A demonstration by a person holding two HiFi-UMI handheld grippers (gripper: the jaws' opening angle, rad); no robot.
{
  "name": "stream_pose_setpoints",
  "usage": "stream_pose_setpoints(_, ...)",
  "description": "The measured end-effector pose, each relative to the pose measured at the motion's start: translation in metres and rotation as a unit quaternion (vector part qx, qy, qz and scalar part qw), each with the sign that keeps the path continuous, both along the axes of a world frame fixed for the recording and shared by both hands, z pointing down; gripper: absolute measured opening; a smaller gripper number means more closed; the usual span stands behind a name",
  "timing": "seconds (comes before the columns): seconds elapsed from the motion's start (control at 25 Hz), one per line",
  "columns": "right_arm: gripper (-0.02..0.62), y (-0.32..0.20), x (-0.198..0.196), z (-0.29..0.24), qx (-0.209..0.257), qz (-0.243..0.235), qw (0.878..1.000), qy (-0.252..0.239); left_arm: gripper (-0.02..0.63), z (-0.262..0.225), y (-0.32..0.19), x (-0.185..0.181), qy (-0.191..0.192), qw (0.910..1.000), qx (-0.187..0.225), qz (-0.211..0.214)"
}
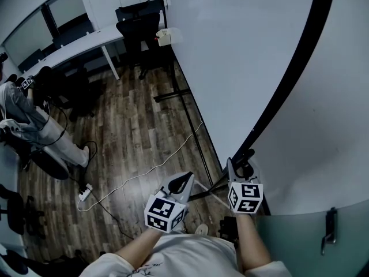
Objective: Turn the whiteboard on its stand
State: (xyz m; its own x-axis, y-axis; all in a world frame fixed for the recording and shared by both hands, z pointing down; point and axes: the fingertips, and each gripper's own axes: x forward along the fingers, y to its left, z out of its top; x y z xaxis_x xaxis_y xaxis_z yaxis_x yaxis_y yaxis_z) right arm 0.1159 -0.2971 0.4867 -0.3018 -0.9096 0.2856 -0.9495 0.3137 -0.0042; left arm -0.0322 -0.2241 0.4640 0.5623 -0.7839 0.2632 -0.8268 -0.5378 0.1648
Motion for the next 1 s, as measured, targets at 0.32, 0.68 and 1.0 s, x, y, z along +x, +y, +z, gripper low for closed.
stream_pose_setpoints(0.32, 0.19, 0.04, 0.013, -0.002, 0.001, 0.008, 1.0, 0.002, 0.011, -0.002, 0.012, 0.012, -0.001, 0.9999, 0.0, 0.017)
stream_pose_setpoints(0.68, 0.19, 0.078, 0.029, -0.001, -0.008, 0.004, 1.0, 0.005, 0.011, 0.0, 0.026, 0.028, 0.0, 0.9994, -0.002, 0.034)
stream_pose_setpoints(1.0, 0.19, 0.087, 0.036, -0.003, -0.016, 0.008, 1.0, 0.009, 0.011, -0.005, 0.028, 0.036, 0.004, 0.9991, -0.002, 0.042)
